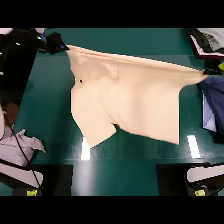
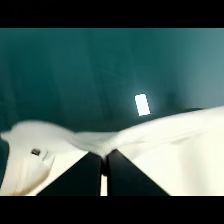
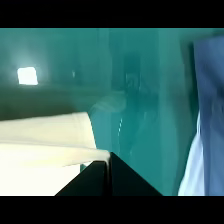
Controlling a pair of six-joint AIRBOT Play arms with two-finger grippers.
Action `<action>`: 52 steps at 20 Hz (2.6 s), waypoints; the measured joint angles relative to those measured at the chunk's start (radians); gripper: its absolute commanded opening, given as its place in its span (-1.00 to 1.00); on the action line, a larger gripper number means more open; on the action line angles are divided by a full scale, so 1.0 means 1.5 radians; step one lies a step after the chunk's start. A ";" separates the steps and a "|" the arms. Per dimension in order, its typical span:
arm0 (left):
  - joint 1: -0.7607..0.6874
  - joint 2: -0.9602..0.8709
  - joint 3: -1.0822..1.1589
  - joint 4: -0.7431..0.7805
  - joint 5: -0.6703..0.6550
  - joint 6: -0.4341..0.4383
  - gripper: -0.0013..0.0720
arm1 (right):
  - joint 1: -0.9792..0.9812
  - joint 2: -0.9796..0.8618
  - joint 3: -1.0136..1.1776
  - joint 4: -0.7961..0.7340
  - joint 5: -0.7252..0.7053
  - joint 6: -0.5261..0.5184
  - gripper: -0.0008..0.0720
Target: Fold the shirts.
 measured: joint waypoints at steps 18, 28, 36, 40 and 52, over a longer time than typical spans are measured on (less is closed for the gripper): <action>-0.011 -0.076 -0.085 0.135 -0.024 0.140 -0.90 | 0.107 -0.001 -0.187 -0.106 -0.135 0.039 -0.94; -0.008 -0.071 -0.150 0.189 -0.093 0.076 0.27 | 0.104 0.058 -0.291 -0.035 -0.117 0.034 0.11; 0.006 0.105 -0.363 0.160 -0.118 0.054 0.27 | 0.014 0.254 -0.463 0.153 -0.080 -0.021 0.06; 0.008 0.235 -0.593 0.104 -0.040 0.053 0.27 | -0.014 0.319 -0.528 0.198 -0.081 -0.043 0.06; -0.041 0.301 -0.830 -0.062 0.113 0.082 -0.03 | -0.025 0.356 -0.555 0.222 -0.072 -0.056 0.05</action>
